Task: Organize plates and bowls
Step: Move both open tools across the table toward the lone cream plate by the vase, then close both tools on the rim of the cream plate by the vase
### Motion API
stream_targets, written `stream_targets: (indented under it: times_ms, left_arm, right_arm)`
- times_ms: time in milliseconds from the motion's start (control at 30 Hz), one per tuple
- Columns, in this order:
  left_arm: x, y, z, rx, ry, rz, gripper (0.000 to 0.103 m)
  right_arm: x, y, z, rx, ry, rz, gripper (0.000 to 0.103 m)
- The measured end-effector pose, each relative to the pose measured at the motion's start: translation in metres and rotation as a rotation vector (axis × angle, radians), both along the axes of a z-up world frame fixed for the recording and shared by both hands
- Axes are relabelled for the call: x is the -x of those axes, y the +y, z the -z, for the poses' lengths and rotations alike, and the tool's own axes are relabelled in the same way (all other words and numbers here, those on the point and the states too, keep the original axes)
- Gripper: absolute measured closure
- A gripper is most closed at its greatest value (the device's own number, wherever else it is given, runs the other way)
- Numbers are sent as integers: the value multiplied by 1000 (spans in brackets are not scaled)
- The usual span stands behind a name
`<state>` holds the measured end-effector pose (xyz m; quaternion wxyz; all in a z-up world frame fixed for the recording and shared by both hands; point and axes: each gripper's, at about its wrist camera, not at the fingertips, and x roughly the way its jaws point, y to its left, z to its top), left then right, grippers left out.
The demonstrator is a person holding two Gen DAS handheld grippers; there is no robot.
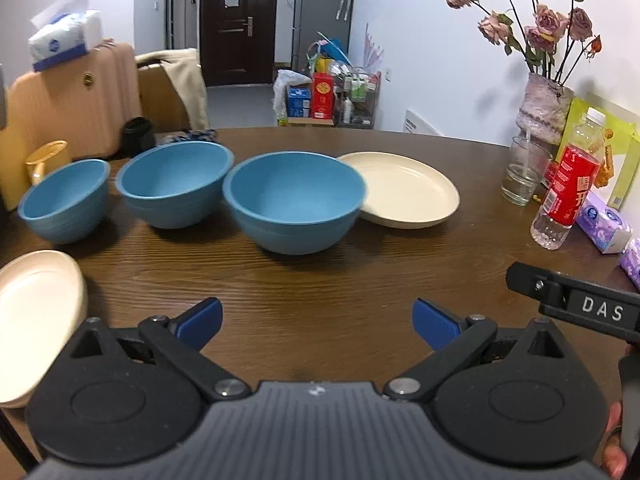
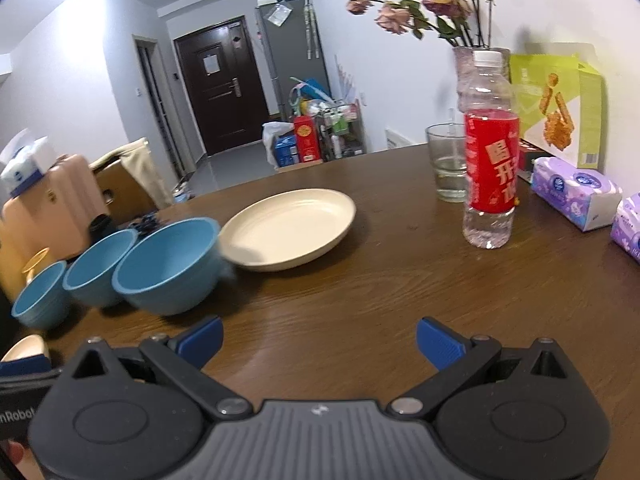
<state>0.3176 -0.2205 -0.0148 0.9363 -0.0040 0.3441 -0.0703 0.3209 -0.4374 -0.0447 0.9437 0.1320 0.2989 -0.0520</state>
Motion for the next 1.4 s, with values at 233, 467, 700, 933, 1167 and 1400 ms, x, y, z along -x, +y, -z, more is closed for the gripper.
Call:
stream_targets:
  times_ms: [233,467,700,933,1167,1400]
  left_arm:
    - [-29,-42,12,9,7,33,0]
    - [-56,-73,17,11,14,67,0]
    - [-66,-77,-22,-17,-50,126,0]
    - [-123,-61,-70,-100,-109,84,0]
    - [-240,-62,-55,-127,138,104,0]
    - [-305,-69,-31,-196,209,59,0]
  right_arm:
    - [-29,-35,5,-7,-19,33,0]
    - [-61,-62,7,-16,-34,68,0]
    - [-84,-80,-11,-45,-96,82,0]
    - [-126,-65,-21,-34,-80,77,0]
    - [-188,-60,-5,-129,36,122,0]
    - [-226,-58,23,-155,112,145,2]
